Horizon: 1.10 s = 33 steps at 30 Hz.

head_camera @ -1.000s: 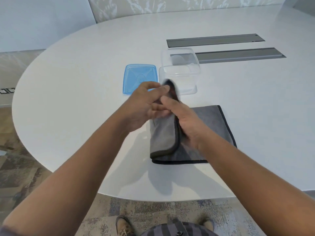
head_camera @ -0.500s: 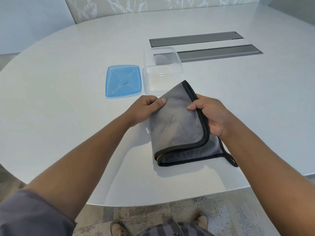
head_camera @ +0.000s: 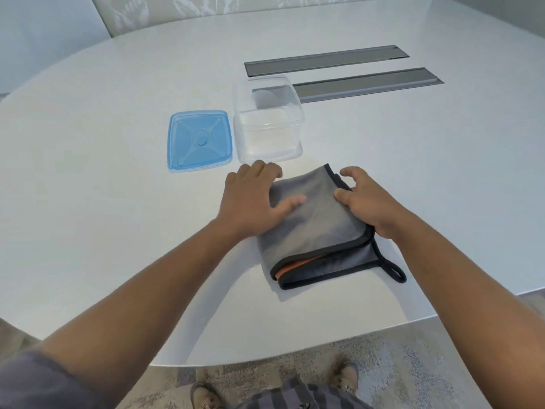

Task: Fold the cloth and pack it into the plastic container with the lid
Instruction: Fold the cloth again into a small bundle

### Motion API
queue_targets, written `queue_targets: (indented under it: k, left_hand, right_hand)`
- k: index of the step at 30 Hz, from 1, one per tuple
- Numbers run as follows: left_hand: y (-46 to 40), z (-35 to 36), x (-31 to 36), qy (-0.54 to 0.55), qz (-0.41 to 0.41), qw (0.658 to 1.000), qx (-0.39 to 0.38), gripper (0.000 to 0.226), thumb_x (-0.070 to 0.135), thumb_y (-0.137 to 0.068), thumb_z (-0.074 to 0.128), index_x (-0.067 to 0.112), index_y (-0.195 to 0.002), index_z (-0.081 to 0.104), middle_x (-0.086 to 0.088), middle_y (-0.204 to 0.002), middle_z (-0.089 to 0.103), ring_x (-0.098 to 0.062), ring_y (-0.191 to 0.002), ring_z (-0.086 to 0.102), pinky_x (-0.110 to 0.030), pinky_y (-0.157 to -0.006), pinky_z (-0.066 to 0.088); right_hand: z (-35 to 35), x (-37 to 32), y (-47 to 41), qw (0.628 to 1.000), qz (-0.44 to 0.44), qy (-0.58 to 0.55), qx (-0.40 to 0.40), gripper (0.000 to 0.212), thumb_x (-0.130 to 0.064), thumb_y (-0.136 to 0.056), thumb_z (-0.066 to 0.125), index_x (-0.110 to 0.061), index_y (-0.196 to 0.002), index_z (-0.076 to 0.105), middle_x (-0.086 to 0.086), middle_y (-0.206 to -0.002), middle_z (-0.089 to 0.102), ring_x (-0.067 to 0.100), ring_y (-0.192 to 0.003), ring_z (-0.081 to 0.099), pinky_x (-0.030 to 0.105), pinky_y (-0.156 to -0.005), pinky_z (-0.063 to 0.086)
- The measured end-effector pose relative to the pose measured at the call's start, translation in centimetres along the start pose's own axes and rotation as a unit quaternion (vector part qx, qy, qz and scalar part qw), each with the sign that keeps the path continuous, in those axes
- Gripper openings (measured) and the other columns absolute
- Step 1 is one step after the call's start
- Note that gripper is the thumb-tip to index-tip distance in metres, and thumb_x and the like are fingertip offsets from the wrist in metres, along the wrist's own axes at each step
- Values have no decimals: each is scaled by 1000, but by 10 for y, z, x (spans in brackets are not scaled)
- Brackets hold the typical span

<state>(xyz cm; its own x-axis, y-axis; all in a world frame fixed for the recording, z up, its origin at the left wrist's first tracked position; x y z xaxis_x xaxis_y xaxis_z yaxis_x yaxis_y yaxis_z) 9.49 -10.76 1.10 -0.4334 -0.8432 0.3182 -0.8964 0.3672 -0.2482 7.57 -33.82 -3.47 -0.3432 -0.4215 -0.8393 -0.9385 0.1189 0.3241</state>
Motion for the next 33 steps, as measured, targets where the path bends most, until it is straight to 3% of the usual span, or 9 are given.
queue_targets:
  k: [5,8,11,15,18,22,25,30,33]
  left_hand:
    - [73,16,56,3,-4,995,-95,90,94,-68,45,31,-132,45,5,-142,42,-25,-135,34,-50,-105,34]
    - [98,30,61,-11,6,992,-129,78,51,-85,56,27,-154,29,1,-167,20,-26,-155,7,-51,-123,16]
    - [104,36,56,16,18,990,-136,82,13,-90,55,24,-162,18,1,-172,7,-26,-158,-6,-51,-127,4]
    - [108,45,47,-8,48,985,-166,88,-6,-89,44,24,-163,8,-2,-173,-4,-29,-156,-20,-47,-126,-9]
    - [105,51,42,-24,63,976,-207,91,-6,-88,43,26,-162,0,-4,-171,-16,-32,-152,-30,-46,-123,-17]
    - [101,56,39,-21,69,962,-263,102,-3,-83,44,36,-159,-12,0,-167,-31,-29,-145,-43,-45,-119,-25]
    - [103,58,37,-11,74,948,-309,104,17,-80,46,48,-155,-19,1,-163,-39,-26,-140,-50,-47,-117,-28]
    - [104,58,40,23,69,949,-306,69,82,-91,17,64,-149,-16,2,-161,-41,-22,-137,-54,-48,-115,-31]
    - [103,56,43,40,61,946,-315,61,83,-91,2,67,-149,-8,6,-162,-38,-21,-138,-53,-47,-115,-31]
  right_hand:
    - [-4,8,-1,999,18,-20,25,52,-19,-94,53,-32,-143,43,-4,-129,53,16,-105,61,39,-92,54]
    - [-6,12,0,998,19,-44,38,52,-18,-92,52,-33,-142,47,-5,-130,53,13,-105,60,37,-90,54]
    - [-8,13,4,997,16,-53,59,55,-21,-88,50,-35,-141,48,-7,-133,52,9,-105,59,33,-82,50]
    - [-7,7,14,995,-15,39,86,62,-26,-88,44,-41,-147,34,-5,-126,59,13,-104,59,33,-83,47]
    - [-1,3,22,986,-37,124,102,67,-23,-87,42,-41,-149,23,1,-82,62,15,-76,61,31,-60,41]
    - [-4,-7,25,983,-50,147,95,64,-11,-85,39,-42,-139,22,5,-77,59,21,-66,59,33,-55,42]
    - [-4,-8,26,979,-49,187,57,46,-6,-87,35,-37,-118,25,7,-77,53,20,-62,51,34,-53,41]
    - [1,-12,32,959,-52,275,42,26,0,-89,38,-22,-102,44,8,-97,57,20,-72,52,38,-61,45]
    - [10,-18,41,896,-40,439,46,18,-12,-93,43,-19,-110,46,9,-135,41,29,-90,56,40,-69,47]
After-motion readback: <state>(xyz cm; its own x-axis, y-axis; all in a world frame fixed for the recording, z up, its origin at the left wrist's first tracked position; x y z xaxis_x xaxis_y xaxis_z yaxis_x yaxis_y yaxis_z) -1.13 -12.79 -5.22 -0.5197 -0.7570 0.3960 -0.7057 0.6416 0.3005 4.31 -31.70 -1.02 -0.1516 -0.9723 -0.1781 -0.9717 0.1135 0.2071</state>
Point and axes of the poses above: each hand's wrist, its own y-axis away from the middle knuckle, its own z-axis out of the palm, x = y × z, the point moved 7 cm from there along -y, towards the middle knuckle
